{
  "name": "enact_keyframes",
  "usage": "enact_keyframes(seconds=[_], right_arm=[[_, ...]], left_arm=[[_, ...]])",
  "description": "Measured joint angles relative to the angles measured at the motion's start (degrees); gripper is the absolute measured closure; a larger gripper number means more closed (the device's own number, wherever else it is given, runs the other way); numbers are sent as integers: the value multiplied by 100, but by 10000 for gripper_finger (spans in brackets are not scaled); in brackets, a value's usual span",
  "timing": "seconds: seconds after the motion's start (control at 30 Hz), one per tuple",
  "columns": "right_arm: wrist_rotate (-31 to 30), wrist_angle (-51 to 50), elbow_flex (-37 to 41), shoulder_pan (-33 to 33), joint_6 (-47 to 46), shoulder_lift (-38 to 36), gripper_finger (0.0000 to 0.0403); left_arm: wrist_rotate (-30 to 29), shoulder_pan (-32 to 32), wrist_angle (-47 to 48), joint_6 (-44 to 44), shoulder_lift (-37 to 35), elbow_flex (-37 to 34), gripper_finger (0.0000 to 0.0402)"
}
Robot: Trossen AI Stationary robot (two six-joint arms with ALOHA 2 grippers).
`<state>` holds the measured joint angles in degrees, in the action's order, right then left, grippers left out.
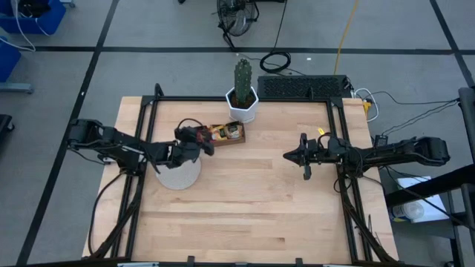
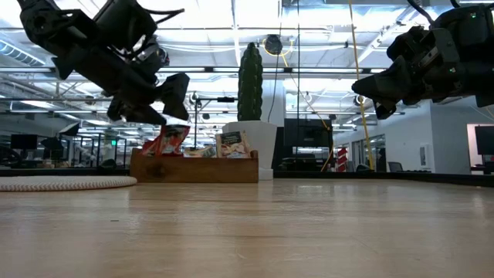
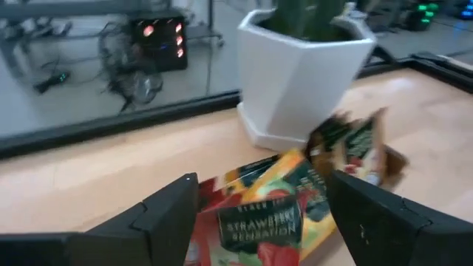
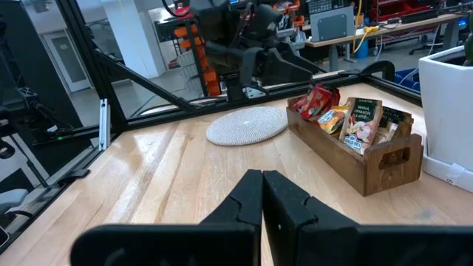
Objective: Pick & Place Tea
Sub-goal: Return to Home Position
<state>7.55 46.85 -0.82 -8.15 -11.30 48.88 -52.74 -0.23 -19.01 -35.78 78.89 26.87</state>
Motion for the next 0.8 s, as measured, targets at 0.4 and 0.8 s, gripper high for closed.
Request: enact_keyframes(seconds=[0.4, 0.8], right_arm=[[0, 0, 0, -2, 1, -2, 403], [0, -1, 0, 0, -1, -2, 403]], left_arm=[[-324, -179, -439, 1024, -33, 0, 218], [1580, -348, -770, 2065, -26, 232, 375]])
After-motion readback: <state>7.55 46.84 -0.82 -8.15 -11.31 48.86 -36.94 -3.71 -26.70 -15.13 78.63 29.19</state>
